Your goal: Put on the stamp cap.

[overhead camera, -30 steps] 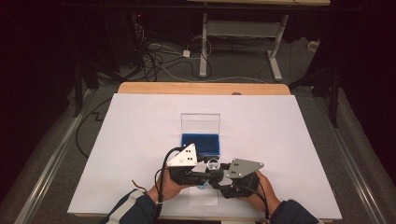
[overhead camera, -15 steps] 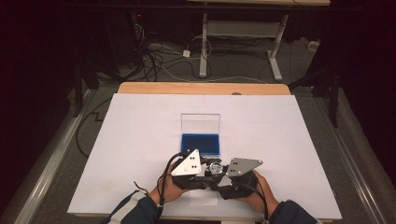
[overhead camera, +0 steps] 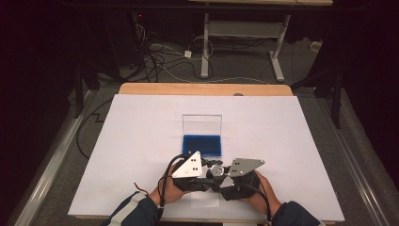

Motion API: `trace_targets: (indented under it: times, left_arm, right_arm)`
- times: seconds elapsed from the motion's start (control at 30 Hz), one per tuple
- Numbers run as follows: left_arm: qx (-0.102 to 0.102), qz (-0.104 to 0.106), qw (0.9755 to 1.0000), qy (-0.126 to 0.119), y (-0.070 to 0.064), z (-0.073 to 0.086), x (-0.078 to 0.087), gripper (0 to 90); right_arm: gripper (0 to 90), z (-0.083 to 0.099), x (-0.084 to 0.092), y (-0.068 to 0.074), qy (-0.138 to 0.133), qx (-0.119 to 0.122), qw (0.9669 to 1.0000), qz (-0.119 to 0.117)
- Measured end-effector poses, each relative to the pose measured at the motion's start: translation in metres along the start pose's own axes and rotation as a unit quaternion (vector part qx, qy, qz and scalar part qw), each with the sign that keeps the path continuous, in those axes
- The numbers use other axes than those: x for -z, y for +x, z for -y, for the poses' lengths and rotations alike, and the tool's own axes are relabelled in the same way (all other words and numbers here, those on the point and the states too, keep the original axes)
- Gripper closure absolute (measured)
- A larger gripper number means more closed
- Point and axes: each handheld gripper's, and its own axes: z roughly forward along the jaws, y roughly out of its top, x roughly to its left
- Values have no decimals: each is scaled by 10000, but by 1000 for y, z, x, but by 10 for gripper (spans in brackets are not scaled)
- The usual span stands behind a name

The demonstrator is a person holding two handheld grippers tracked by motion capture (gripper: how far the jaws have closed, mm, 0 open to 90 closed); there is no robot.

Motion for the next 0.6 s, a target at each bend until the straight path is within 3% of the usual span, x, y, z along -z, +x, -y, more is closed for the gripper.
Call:
trace_targets:
  times: [0.07,0.2,0.6]
  left_arm:
    - [131,28,9999,-95,2,1,1,544]
    - [357,93,9990,-248,8,2,5,543]
    - [433,87,9985,-328,10,1,6,543]
  right_arm:
    - [385,1,-1,-1,40,120,9999,21]
    - [382,0,3,-2,-89,17,9999,77]
    - [351,-2,3,0,-159,180,9995,185]
